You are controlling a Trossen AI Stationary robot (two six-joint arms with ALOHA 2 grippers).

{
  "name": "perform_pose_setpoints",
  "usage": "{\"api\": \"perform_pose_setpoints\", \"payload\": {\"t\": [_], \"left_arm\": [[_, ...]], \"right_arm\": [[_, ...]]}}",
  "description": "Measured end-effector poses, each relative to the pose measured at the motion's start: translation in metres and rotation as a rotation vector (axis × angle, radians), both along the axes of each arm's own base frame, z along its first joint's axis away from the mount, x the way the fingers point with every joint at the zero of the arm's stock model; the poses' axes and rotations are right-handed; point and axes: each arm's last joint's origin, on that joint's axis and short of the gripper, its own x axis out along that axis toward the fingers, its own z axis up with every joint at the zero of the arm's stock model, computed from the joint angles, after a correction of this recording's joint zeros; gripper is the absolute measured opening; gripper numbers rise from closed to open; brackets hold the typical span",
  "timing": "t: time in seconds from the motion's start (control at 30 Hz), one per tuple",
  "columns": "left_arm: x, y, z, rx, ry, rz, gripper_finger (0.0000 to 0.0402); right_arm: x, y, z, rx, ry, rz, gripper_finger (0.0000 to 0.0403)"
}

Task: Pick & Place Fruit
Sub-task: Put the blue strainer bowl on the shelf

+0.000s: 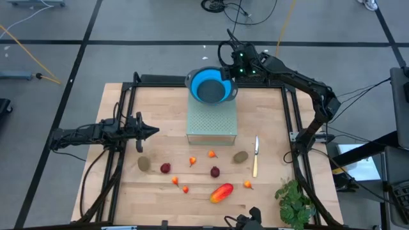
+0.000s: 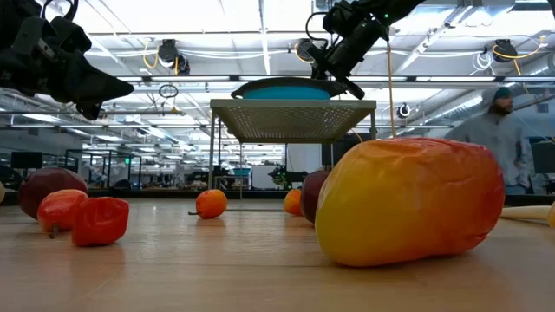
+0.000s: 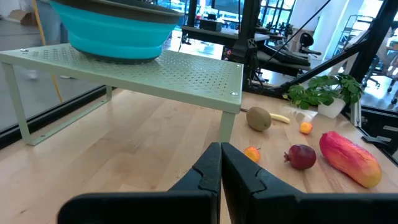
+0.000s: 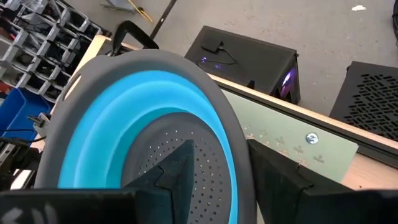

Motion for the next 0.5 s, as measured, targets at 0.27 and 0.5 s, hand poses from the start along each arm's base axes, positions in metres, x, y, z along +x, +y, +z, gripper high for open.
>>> {"api": "perform_pose_setpoints", "payload": {"t": [0.27, 0.5], "left_arm": [[0.0, 0.0, 0.0, 0.0, 0.0, 0.0, 0.001], [0.0, 0.0, 0.0, 0.0, 0.0, 0.0, 0.001]], "right_arm": [[-0.0024, 0.0007, -0.0021, 0.0, 0.039, -0.018, 0.0135], [-0.0032, 0.0002, -0.0026, -0.018, 0.059, -0.029, 0.0142]]}}
